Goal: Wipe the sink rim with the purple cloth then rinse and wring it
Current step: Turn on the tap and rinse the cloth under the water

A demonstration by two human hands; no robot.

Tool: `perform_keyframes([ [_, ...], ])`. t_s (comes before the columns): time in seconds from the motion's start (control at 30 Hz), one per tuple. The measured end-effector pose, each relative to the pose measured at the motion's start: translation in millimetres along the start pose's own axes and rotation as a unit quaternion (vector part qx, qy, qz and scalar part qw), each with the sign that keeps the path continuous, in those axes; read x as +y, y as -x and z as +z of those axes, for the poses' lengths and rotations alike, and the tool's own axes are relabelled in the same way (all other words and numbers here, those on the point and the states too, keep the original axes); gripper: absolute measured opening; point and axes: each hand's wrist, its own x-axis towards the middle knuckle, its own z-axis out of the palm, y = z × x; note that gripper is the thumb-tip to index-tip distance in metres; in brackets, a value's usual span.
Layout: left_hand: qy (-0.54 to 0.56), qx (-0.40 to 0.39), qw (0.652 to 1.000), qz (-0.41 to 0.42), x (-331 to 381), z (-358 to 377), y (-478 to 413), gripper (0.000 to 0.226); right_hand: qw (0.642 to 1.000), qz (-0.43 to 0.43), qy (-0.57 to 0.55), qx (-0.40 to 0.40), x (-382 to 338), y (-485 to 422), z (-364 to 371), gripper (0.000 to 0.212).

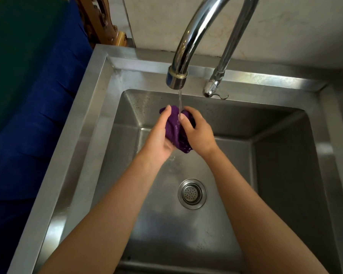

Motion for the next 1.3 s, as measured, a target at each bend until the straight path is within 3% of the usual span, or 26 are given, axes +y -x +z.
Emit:
perform_keyframes([
  [0.2, -0.178, 0.124, 0.971, 0.102, 12, 9, 4, 0.017, 0.997, -0.038, 0.019, 0.063, 3, -2, 1, 0.034],
  [0.37, -0.18, 0.166, 0.956, 0.162, 15, 4, -8, 0.016, 0.996, -0.032, 0.031, 0.077, -17, 1, 10, 0.026],
  [0.43, -0.168, 0.148, 0.963, 0.148, 17, 7, -13, 0.022, 0.991, -0.045, 0.086, 0.095, -35, 11, 19, 0.027],
  [0.57, -0.084, 0.033, 0.994, 0.059, 18, 16, -10, 0.043, 0.959, -0.091, 0.239, 0.119, -60, 9, 27, 0.035],
  [0.63, -0.083, 0.052, 0.995, 0.02, 18, 19, -6, 0.044, 0.956, -0.084, 0.258, 0.107, -61, -4, 21, 0.036],
  [0.7, -0.09, 0.084, 0.992, 0.012, 17, 26, -2, 0.039, 0.975, -0.043, 0.201, 0.085, -58, -19, 13, 0.037],
  [0.83, -0.275, 0.179, 0.936, 0.132, 13, 22, -8, 0.032, 0.992, 0.024, 0.106, 0.072, -37, -35, 5, 0.041],
  [0.97, -0.336, 0.167, 0.897, 0.232, 9, 11, -9, 0.019, 0.995, 0.048, 0.081, 0.023, -21, -32, -2, 0.035],
  [1.03, -0.314, 0.185, 0.903, 0.229, 19, 10, -16, 0.017, 0.997, 0.036, 0.069, 0.001, -26, -21, -1, 0.035],
  [1.1, -0.272, 0.195, 0.925, 0.18, 30, 6, -28, 0.025, 0.994, -0.01, 0.107, 0.027, -37, -6, 8, 0.034],
  [1.2, -0.231, 0.12, 0.962, 0.086, 37, 5, -33, 0.04, 0.975, -0.056, 0.194, 0.096, -55, 12, 25, 0.034],
  [1.3, -0.2, 0.062, 0.976, 0.062, 29, 8, -29, 0.042, 0.949, -0.064, 0.283, 0.124, -65, 3, 28, 0.033],
])
